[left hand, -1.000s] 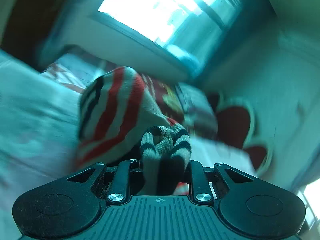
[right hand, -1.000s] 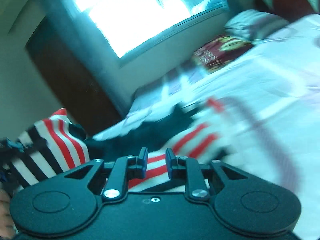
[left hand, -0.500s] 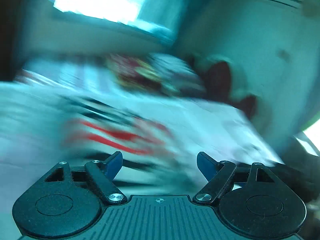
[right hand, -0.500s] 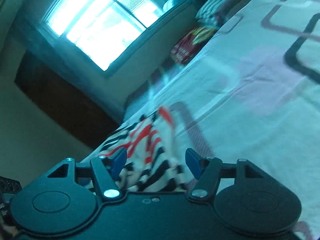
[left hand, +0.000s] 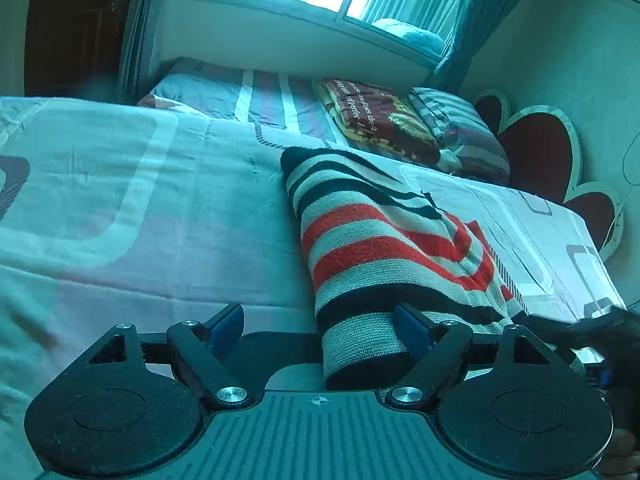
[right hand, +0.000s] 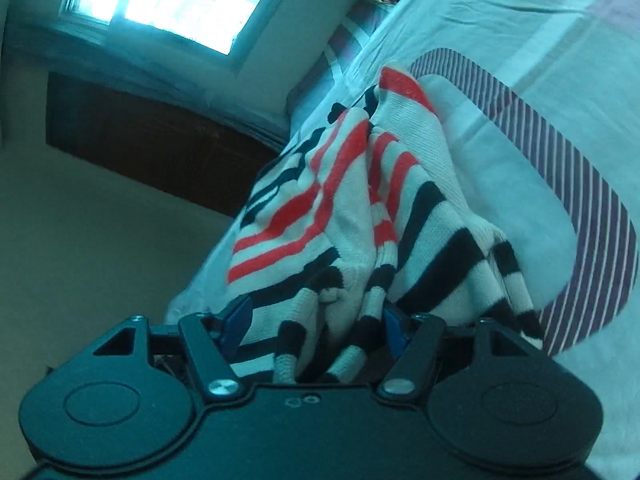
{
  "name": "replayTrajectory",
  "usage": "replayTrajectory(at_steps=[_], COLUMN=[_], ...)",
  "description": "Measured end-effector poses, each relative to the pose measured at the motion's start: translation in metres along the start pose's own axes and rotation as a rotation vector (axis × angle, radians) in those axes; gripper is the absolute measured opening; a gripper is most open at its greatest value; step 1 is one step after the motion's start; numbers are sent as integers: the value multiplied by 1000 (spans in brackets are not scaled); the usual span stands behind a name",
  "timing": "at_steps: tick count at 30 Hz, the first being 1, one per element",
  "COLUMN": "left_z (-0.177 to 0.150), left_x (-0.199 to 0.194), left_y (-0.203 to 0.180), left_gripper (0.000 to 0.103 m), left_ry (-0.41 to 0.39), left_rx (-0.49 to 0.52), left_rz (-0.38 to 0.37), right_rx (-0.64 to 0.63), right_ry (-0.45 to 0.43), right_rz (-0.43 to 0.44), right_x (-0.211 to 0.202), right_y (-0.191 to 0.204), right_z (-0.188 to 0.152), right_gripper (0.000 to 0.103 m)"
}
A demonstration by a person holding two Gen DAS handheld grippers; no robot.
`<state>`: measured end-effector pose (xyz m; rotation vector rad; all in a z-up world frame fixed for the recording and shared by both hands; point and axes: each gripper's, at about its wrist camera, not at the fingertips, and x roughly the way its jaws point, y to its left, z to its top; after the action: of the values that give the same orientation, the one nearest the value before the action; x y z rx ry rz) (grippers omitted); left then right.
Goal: Fold small clothes
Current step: 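Fold the sweater in half with both grippers and release onto the stack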
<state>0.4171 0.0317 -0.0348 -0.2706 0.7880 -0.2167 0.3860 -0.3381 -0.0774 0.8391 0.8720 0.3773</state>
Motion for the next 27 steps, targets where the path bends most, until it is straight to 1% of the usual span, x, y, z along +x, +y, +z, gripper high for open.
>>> replayTrajectory(at_steps=[1, 2, 4, 5, 6, 9, 11, 13, 15, 17, 20, 23, 24, 25, 27], left_z=[1, 1, -2, -2, -3, -5, -6, -5, -4, -3, -2, -7, -9, -10, -11], left_x=[12, 16, 21, 22, 22, 22, 21, 21, 21, 21, 25, 38, 43, 47, 49], left_y=[-1, 0, 1, 1, 0, -4, -8, -12, -18, -26, -41, -58, -61, -65, -68], left_gripper=[83, 85, 88, 88, 88, 88, 88, 88, 88, 88, 88, 88, 88, 88, 88], left_ry=[4, 6, 4, 1, -2, -15, -21, -23, -27, -29, -25, 5, 15, 26, 27], left_rx=[-10, -21, -33, -37, -36, -28, -21, -22, -23, -11, 23, 84, 89, 93, 99], left_rz=[-1, 0, 6, 9, 12, 20, 27, 26, 14, -2, -21, -3, -9, -7, -5], right_rx=[8, 23, 0, -58, -139, -427, -593, -695, -761, -774, -764, -680, -692, -685, -603], right_ry=[-1, 0, -4, -7, -12, -53, -91, -130, -178, -212, -231, -190, -183, -172, -169], right_rz=[6, 22, 13, -13, -47, -145, -177, -195, -204, -192, -243, -302, -342, -356, -320], right_x=[3, 7, 13, 15, 17, 15, 12, 8, 0, -12, -17, -9, -2, 4, 1], right_y=[-2, -4, -2, 5, 15, 47, 67, 80, 91, 95, 81, 47, 38, 30, 19], right_z=[0, 2, 6, 7, 6, 0, -8, -11, -11, -7, -4, -2, -4, -7, -6], right_gripper=[56, 56, 50, 39, 31, 27, 26, 25, 24, 24, 24, 24, 24, 24, 25])
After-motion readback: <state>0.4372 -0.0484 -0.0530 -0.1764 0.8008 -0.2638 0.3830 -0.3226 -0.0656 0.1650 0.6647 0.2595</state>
